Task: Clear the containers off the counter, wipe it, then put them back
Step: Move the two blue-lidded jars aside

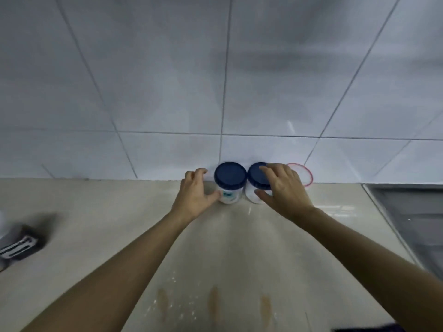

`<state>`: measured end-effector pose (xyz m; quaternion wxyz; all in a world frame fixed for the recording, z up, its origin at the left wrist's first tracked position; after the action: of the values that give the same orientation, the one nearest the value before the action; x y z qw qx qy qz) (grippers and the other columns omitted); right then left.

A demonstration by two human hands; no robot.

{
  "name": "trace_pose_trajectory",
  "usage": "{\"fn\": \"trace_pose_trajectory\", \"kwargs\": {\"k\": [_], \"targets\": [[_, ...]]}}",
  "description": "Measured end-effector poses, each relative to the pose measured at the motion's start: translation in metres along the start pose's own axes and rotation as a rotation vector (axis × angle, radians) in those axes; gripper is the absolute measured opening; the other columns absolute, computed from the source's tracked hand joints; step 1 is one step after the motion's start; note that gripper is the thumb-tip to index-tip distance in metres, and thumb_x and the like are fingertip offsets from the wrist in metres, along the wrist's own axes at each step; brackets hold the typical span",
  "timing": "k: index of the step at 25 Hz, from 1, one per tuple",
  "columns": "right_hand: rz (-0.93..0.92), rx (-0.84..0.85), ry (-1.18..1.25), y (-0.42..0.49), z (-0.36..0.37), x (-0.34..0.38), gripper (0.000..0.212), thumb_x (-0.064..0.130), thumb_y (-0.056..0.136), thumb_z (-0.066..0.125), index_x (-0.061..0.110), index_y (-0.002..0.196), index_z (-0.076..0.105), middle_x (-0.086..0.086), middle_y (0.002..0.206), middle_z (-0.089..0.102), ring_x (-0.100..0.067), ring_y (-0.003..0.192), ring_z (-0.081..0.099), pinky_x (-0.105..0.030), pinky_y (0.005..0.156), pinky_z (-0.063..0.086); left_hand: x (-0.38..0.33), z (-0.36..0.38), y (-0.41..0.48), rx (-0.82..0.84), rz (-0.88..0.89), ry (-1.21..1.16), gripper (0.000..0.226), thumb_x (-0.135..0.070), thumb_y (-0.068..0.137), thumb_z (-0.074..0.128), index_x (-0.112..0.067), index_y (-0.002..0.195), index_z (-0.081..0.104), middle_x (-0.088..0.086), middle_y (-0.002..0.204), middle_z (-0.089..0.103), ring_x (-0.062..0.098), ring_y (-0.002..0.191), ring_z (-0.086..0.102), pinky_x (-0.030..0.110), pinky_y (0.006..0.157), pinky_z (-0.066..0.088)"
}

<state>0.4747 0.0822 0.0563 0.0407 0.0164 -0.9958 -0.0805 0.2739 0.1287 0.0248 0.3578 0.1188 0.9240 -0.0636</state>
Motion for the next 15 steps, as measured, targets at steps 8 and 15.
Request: {"fn": "trace_pose_trajectory", "kwargs": {"k": [8,15], "targets": [[0.051,0.095,-0.064,0.042,0.016,-0.027,0.081,0.065,0.066,0.065,0.007,0.121,0.05,-0.014,0.113,0.061,-0.033,0.104,0.056,-0.043,0.102,0.036,-0.031,0.046,0.043,-0.018,-0.141,-0.133,0.084,-0.033,0.065,0.08,-0.023,0.134,0.034,0.009,0.132,0.034,0.031,0.118,0.047,0.042,0.102,0.045],[-0.112,0.003,0.1,0.029,0.005,0.045,0.079,0.056,0.058,0.075,0.008,0.119,0.058,-0.012,0.106,0.06,-0.032,0.096,0.056,-0.04,0.084,0.044,0.022,-0.014,-0.014,-0.197,-0.186,-0.186,0.083,-0.037,0.063,0.081,-0.028,0.133,0.038,0.004,0.125,0.04,0.022,0.111,0.051,0.027,0.09,0.042]]}}
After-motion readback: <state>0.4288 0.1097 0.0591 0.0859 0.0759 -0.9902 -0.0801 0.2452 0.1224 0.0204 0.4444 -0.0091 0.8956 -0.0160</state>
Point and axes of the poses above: each hand's wrist, its own y-axis towards the middle knuckle, its own z-axis out of the palm, x = y × z, the point moved 10 cm from there along y, towards the middle knuckle
